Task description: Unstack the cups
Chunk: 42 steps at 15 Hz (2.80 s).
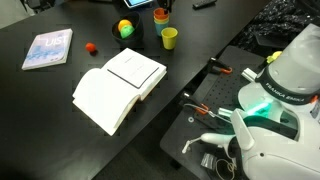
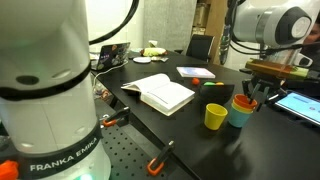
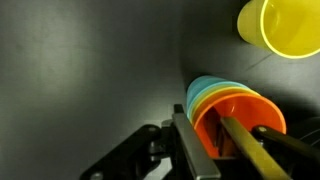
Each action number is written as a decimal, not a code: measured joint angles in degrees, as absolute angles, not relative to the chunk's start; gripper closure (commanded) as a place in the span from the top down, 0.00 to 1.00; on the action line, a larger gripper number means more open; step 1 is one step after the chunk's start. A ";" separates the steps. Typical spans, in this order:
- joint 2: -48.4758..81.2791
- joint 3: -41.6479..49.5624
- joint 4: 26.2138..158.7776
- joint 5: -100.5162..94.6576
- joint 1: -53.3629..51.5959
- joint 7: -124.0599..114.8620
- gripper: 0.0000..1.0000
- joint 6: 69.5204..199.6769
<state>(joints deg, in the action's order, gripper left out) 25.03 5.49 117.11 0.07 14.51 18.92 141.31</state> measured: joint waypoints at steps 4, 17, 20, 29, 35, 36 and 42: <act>24.81 5.26 116.46 0.34 14.51 18.86 0.02 140.50; 23.40 4.87 108.80 1.11 13.46 17.07 0.02 127.80; 22.01 5.01 106.01 0.34 13.15 16.64 0.02 122.58; 20.04 9.52 101.57 -1.92 15.49 16.74 0.02 116.52; 24.12 9.86 104.29 2.95 19.23 18.07 0.02 124.55; 24.93 9.73 105.19 3.94 19.59 18.43 0.02 126.73; 28.87 9.43 108.51 5.41 20.89 18.78 0.02 135.76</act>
